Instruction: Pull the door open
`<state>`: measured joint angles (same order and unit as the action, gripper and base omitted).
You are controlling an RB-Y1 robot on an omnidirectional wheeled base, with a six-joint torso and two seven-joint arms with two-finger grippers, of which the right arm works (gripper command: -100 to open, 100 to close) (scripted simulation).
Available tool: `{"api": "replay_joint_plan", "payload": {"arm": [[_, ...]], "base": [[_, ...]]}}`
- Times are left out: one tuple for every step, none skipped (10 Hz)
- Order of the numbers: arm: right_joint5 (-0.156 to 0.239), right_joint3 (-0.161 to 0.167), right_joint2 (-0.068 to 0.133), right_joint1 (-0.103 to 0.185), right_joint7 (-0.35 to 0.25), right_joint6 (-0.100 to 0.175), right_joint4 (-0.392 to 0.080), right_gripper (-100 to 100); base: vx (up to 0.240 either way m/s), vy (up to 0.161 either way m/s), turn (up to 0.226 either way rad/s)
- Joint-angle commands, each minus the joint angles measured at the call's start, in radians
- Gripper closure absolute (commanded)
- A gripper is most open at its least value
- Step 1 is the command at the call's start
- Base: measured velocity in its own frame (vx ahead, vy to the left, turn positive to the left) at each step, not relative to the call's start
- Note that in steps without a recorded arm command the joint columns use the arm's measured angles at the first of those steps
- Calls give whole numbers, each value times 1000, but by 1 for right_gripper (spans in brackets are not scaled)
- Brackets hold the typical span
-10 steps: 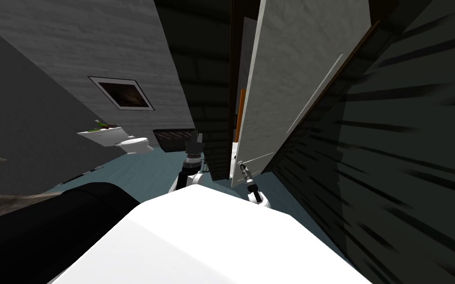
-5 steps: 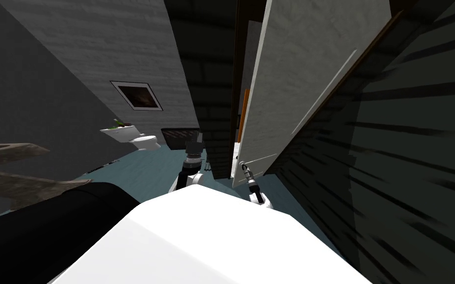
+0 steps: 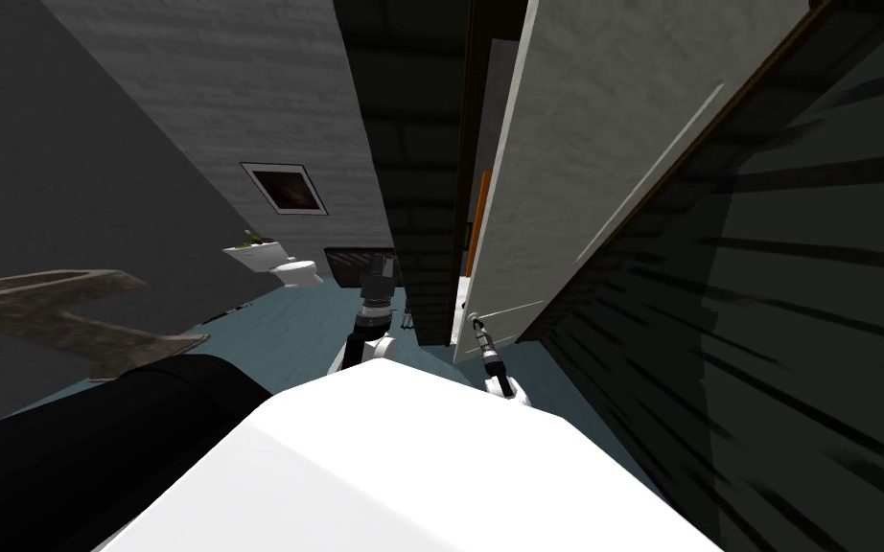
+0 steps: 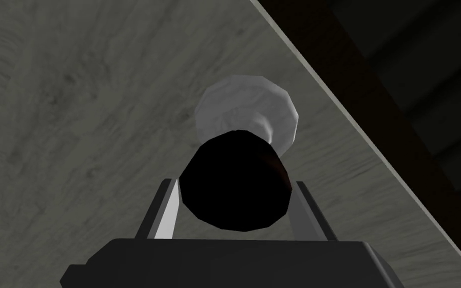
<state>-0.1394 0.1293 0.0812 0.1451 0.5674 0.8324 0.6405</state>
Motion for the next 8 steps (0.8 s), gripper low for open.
{"api": "replay_joint_plan", "payload": {"arm": [[10,9,-12,-13,-38,1,1,100],[26,4,-8,-16,-66,1,3,100],[26,4,-8,-16,-76,1,3,100],[41,-1,-4,-19,-112,0,6,100],[41,-1,-4,-19,-115,0,6,100],[57,-6,0,-21,-154,-1,8,100],[74,-11,3,-24,-178,-1,11,100],[74,-11,3,-24,-194,-1,11,100]], "base": [[-27,-5,153],[-42,-32,240],[-27,-26,57],[-31,-18,119],[-28,-12,75],[-26,-15,133],[-40,-41,224],[-35,-34,92]]}}
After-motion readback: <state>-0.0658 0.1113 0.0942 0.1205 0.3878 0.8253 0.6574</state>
